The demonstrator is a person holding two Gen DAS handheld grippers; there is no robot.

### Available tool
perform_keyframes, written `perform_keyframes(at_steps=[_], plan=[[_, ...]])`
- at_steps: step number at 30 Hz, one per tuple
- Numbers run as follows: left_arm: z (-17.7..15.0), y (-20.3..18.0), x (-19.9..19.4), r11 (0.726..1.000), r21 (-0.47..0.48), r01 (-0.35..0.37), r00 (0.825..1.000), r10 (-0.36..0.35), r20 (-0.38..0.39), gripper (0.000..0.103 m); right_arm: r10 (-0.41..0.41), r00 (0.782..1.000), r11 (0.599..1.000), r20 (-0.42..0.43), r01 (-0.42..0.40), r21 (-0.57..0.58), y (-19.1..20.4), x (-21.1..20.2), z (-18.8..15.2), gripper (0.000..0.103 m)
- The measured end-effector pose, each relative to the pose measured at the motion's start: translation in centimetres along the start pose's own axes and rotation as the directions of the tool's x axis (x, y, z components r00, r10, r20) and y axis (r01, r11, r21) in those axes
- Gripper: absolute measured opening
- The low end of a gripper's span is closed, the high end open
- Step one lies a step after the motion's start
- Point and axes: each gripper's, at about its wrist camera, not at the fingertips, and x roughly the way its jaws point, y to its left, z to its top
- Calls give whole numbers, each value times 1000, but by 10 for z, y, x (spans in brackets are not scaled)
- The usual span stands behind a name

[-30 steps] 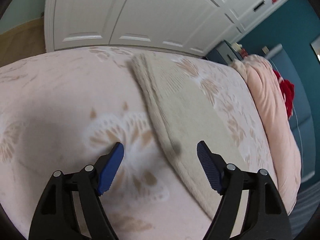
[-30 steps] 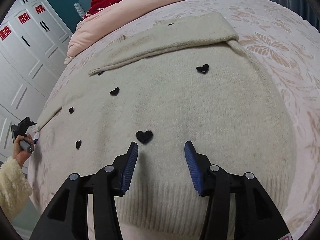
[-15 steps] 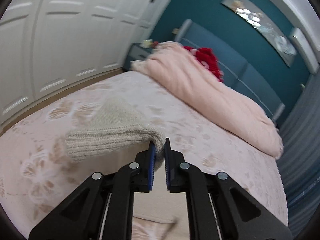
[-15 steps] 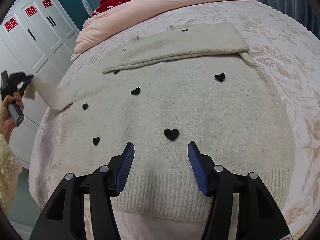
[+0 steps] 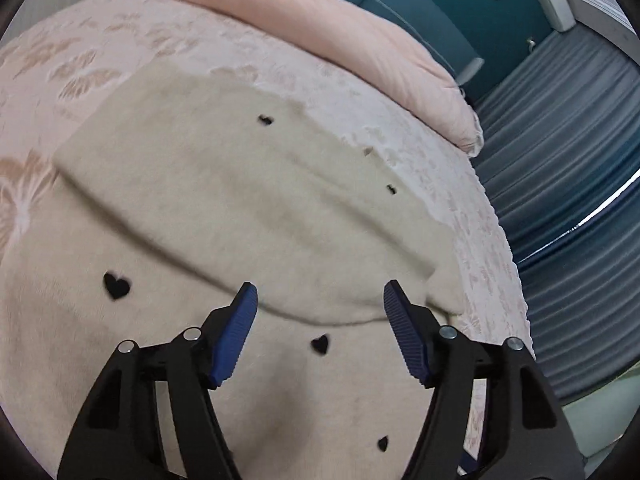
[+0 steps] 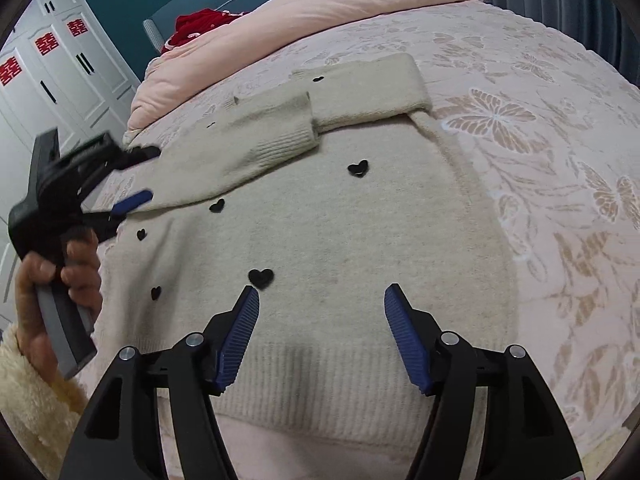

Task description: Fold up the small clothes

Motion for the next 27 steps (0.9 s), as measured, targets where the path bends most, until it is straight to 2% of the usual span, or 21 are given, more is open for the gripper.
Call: perform_keyframes(at_steps=[3, 6, 8, 10, 13, 14, 15, 16, 17, 18, 19, 20, 22, 24, 25, 27], plan=[[-12, 43, -20, 997, -64, -34, 999, 36, 22, 65, 18, 1000, 999, -4, -18, 46, -8, 9, 14, 64], [-10, 79, -42, 985, -167, -32, 997, 44, 69, 69, 97, 995, 993, 8, -97, 67, -1, 27, 44, 68], [1, 104, -47, 959, -283, -12, 995, 38, 88, 70, 132, 991, 988, 6, -132, 77, 8, 48, 68, 71], [11, 120, -46, 921, -387, 41, 994, 1, 107, 70, 146, 989, 984, -9, -144, 107, 13, 76, 93, 72], [21, 133, -40, 873, -482, 76, 989, -3, 150, 69, 99, 993, 984, -63, -88, 157, 16, 121, 118, 72], [25, 135, -37, 860, -504, 80, 987, 4, 163, 69, 90, 993, 984, -73, -77, 161, 18, 132, 124, 59], [29, 137, -34, 850, -520, 90, 984, 4, 177, 65, 93, 993, 985, -70, -82, 151, 23, 139, 129, 41], [33, 138, -31, 843, -531, 89, 983, 12, 183, 56, 110, 990, 986, -85, -98, 136, 31, 142, 136, 9], [40, 137, -28, 843, -531, 84, 982, 21, 190, 48, 139, 986, 983, -90, -127, 129, 41, 140, 144, 7], [47, 136, -25, 849, -523, 82, 981, 25, 195, 29, 185, 982, 978, -49, -179, 102, 53, 128, 154, 7], [53, 133, -24, 855, -513, 75, 979, 33, 199, 14, 216, 976, 976, 9, -216, 33, 70, 109, 170, 6], [59, 130, -25, 859, -506, 82, 975, 36, 219, 11, 241, 968, 970, 67, -239, -37, 86, 87, 185, 6], [69, 124, -28, 870, -485, 89, 965, 45, 258, 11, 307, 934, 949, 183, -285, -137, 107, 42, 215, 6], [73, 119, -25, 878, -469, 94, 963, 38, 265, 12, 317, 912, 944, 261, -279, -175, 109, 17, 239, 6], [73, 117, -19, 880, -464, 102, 968, 20, 250, 15, 291, 917, 952, 273, -249, -178, 102, 16, 246, 5], [69, 114, -6, 887, -455, 76, 977, 24, 211, 15, 148, 959, 982, 240, -113, -153, 77, 45, 250, 5]])
